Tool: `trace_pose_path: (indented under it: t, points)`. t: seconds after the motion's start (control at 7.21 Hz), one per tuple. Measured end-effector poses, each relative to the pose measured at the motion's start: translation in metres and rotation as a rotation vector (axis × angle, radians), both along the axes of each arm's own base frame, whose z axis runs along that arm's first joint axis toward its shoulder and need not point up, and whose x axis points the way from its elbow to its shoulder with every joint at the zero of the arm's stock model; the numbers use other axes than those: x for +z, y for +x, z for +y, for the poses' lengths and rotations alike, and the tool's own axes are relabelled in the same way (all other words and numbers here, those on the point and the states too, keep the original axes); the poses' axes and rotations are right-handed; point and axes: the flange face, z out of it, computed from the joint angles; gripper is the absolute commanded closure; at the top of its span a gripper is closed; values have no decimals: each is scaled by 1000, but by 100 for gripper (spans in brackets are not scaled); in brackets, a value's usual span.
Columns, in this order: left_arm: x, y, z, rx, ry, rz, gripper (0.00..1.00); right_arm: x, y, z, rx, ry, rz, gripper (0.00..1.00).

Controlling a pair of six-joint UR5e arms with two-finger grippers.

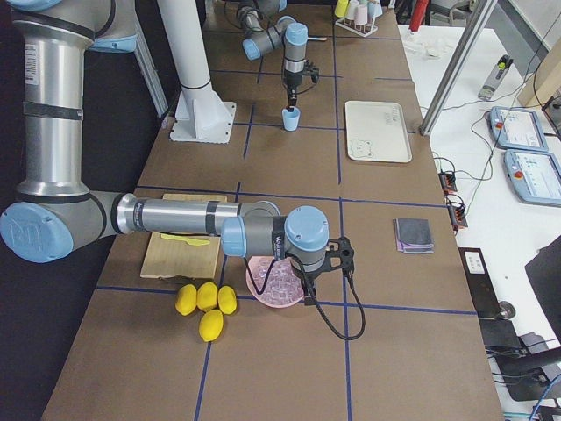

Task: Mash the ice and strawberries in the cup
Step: 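Lower the left gripper into the blue cup and release the strawberry, then move the empty left gripper back toward the metal rod by the cup rack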

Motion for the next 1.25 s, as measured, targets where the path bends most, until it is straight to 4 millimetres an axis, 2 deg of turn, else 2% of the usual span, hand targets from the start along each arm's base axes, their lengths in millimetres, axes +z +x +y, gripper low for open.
trace_pose_path:
  t: [0.55, 0.97, 1.11, 1.25]
  points:
    - [2, -10, 7, 4, 15, 32, 0, 0, 0, -1, 0, -1, 0, 1]
    - [-14, -47, 23, 4, 25, 42, 0, -1, 0, -1, 0, 0, -5, 1]
    - [-8, -59, 23, 5, 27, 18, 0, -2, -1, -1, -1, 0, -15, 1]
    - [11, -74, 18, 14, 46, -8, 0, -2, -2, 0, -2, -1, -26, 1]
